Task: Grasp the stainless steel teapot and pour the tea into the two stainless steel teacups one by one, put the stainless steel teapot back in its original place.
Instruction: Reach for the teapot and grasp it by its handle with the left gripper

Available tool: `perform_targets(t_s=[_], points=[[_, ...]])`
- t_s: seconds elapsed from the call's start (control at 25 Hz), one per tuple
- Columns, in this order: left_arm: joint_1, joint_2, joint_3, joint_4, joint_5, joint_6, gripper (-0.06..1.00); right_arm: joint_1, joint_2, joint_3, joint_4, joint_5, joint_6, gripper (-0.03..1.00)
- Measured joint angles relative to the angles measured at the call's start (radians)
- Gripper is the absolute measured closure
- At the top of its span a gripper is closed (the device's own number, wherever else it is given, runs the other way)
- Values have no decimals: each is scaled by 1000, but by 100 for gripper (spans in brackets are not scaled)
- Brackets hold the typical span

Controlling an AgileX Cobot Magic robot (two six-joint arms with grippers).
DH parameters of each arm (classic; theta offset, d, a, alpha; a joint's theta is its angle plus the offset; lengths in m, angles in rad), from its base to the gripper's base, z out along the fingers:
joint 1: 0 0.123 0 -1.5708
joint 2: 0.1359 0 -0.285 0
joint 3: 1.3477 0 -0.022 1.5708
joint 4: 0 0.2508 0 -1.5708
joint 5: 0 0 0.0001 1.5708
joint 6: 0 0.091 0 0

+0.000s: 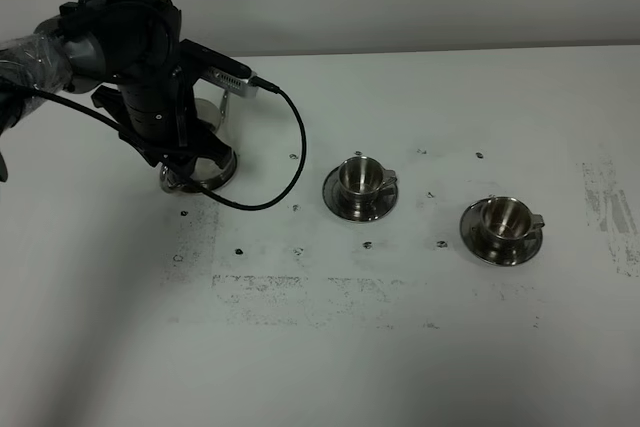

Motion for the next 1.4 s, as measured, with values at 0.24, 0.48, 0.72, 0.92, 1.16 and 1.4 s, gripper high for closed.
perform_targets(t_s=[0.24,0.48,0.72,0.92,1.16,1.4], points=[[0,0,0,-4,-5,0,55,0,0,0,0,0,0,73],[1,0,0,-6,0,-1,55,0,0,0,0,0,0,73],[2,0,0,-6,5,-1,55,0,0,0,0,0,0,73],[2,0,0,-8,5,-3,55,0,0,0,0,0,0,73],[2,0,0,-9,12,-21,55,0,0,0,0,0,1,73],[2,0,0,-9,16,-44,59,0,0,0,0,0,1,73]])
